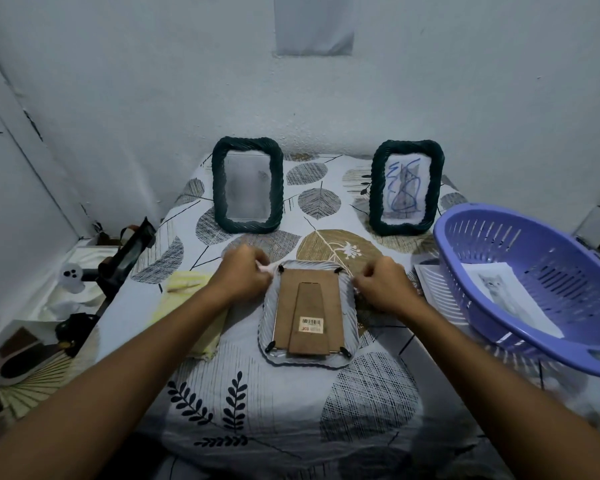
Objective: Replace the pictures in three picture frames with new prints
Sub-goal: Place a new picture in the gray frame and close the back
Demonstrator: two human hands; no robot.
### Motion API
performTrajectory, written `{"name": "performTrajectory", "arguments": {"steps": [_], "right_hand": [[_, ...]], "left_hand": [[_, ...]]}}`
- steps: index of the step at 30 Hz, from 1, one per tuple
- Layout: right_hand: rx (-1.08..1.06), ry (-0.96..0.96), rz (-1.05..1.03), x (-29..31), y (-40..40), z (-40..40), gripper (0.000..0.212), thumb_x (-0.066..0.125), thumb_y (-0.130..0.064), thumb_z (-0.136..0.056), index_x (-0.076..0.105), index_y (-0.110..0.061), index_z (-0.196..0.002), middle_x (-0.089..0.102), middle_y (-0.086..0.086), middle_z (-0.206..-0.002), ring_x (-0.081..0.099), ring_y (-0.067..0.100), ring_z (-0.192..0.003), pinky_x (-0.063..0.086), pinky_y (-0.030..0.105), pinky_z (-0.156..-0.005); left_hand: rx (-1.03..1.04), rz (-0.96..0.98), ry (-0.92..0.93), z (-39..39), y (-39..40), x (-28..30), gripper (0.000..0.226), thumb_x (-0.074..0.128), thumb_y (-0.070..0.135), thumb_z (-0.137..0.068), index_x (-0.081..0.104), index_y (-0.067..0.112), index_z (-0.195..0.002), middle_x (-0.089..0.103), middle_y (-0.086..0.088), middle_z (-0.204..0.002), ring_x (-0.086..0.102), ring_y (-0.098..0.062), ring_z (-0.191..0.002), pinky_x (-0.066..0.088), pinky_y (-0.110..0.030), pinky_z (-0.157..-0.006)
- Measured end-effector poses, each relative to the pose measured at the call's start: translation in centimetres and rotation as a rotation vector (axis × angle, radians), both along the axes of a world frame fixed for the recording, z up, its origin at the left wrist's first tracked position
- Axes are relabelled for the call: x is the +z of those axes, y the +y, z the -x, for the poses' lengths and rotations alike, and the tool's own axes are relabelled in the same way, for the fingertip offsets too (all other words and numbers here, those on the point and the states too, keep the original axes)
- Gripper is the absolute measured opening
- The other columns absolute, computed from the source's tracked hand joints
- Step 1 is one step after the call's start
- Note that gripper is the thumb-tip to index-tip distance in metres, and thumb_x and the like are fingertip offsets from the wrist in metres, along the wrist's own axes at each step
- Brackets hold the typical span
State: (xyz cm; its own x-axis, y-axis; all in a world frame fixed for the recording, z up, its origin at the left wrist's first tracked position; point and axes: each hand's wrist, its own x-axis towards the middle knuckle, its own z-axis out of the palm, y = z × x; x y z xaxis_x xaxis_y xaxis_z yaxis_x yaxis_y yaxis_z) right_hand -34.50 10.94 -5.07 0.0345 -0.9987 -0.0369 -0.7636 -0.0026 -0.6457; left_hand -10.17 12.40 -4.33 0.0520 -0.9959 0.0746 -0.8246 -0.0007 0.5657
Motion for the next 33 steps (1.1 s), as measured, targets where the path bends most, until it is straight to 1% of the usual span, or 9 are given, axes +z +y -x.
{"name": "performTrajectory", "arguments": {"steps": [5, 9, 12, 15, 17, 19, 21, 28, 33], "right_hand": [[0.037, -0.097, -0.239, 0.6, 3.0, 0.0, 0.018, 0.060, -0.006, -0.088, 0.067, 0.004, -0.075, 0.065, 0.013, -0.060, 0.060, 0.021, -0.047, 0.054, 0.032, -0.050], [-0.019, -0.176, -0.126, 1.4, 4.0, -0.4, 0.014, 0.057, -0.005, -0.088, 0.064, 0.002, -0.077, 0.064, 0.015, -0.070, 0.061, 0.024, -0.059, 0.055, 0.038, -0.062], [-0.043, -0.667, -0.084, 3.1, 4.7, -0.1, 0.015, 0.059, -0.013, -0.092, 0.066, -0.001, -0.088, 0.067, 0.015, -0.082, 0.062, 0.022, -0.068, 0.054, 0.033, -0.057], [-0.084, -1.073, -0.183, 3.6, 4.5, 0.1, 0.026, 0.052, -0.028, -0.096, 0.065, -0.006, -0.099, 0.067, 0.012, -0.093, 0.064, 0.020, -0.079, 0.053, 0.029, -0.061], [-0.039, -1.248, -0.313, 3.2, 4.0, -0.2, 0.041, 0.057, -0.044, -0.091, 0.063, -0.009, -0.111, 0.059, 0.017, -0.115, 0.061, 0.029, -0.102, 0.056, 0.042, -0.079], [0.034, -1.445, -0.445, 2.8, 3.7, -0.6, 0.079, 0.071, -0.059, -0.073, 0.054, -0.009, -0.131, 0.047, 0.026, -0.138, 0.044, 0.043, -0.129, 0.040, 0.060, -0.102], [0.135, -1.579, -0.512, 2.9, 3.6, -0.7, 0.106, 0.083, -0.063, -0.054, 0.049, -0.004, -0.136, 0.042, 0.028, -0.144, 0.036, 0.046, -0.135, 0.028, 0.061, -0.110], [0.207, -1.641, -0.492, 1.6, 2.6, -1.4, 0.092, 0.088, -0.061, -0.040, 0.064, -0.010, -0.112, 0.050, 0.026, -0.127, 0.042, 0.051, -0.128, 0.035, 0.061, -0.105], [0.238, -1.712, -0.528, 1.1, 2.0, -1.5, 0.065, 0.088, -0.057, -0.046, 0.062, -0.010, -0.081, 0.059, 0.016, -0.089, 0.059, 0.034, -0.085, 0.051, 0.049, -0.084]], "left_hand": [[0.094, -0.123, 0.107, 0.8, 2.6, -0.7, 0.017, 0.067, 0.002, -0.077, 0.061, 0.017, -0.073, 0.059, 0.003, -0.061, 0.057, -0.009, -0.050, 0.041, -0.009, -0.038], [0.206, -0.184, 0.306, 0.9, 2.6, -0.7, 0.012, 0.066, -0.004, -0.078, 0.064, 0.007, -0.083, 0.063, -0.011, -0.068, 0.060, -0.022, -0.050, 0.049, -0.022, -0.043], [0.248, -0.270, 0.719, 0.8, 2.8, 0.2, 0.018, 0.060, -0.014, -0.082, 0.059, -0.011, -0.100, 0.053, -0.016, -0.059, 0.048, -0.020, -0.034, 0.046, -0.027, -0.035], [0.208, -0.329, 0.928, 1.6, 3.4, 1.5, 0.019, 0.058, -0.013, -0.085, 0.057, -0.003, -0.101, 0.054, -0.011, -0.060, 0.048, -0.012, -0.033, 0.043, -0.021, -0.034], [0.156, -0.359, 0.986, 2.5, 3.6, 2.0, 0.019, 0.058, -0.012, -0.085, 0.059, 0.001, -0.098, 0.060, -0.009, -0.061, 0.053, -0.012, -0.038, 0.047, -0.022, -0.037], [0.100, -0.397, 1.007, 3.4, 3.8, 2.3, 0.018, 0.058, -0.011, -0.085, 0.061, 0.003, -0.096, 0.064, -0.007, -0.062, 0.057, -0.015, -0.044, 0.051, -0.024, -0.041], [0.049, -0.436, 1.022, 4.3, 4.2, 2.5, 0.018, 0.056, -0.012, -0.086, 0.061, 0.002, -0.095, 0.065, -0.007, -0.060, 0.059, -0.015, -0.044, 0.050, -0.024, -0.041], [-0.011, -0.511, 1.082, 5.7, 5.4, 1.8, 0.020, 0.051, -0.015, -0.086, 0.062, 0.000, -0.094, 0.063, -0.004, -0.055, 0.055, -0.010, -0.039, 0.045, -0.019, -0.037], [-0.043, -0.475, 0.978, 6.0, 6.2, 1.9, 0.013, 0.059, -0.010, -0.085, 0.063, -0.003, -0.094, 0.064, -0.010, -0.061, 0.059, -0.015, -0.045, 0.050, -0.024, -0.041]]}}
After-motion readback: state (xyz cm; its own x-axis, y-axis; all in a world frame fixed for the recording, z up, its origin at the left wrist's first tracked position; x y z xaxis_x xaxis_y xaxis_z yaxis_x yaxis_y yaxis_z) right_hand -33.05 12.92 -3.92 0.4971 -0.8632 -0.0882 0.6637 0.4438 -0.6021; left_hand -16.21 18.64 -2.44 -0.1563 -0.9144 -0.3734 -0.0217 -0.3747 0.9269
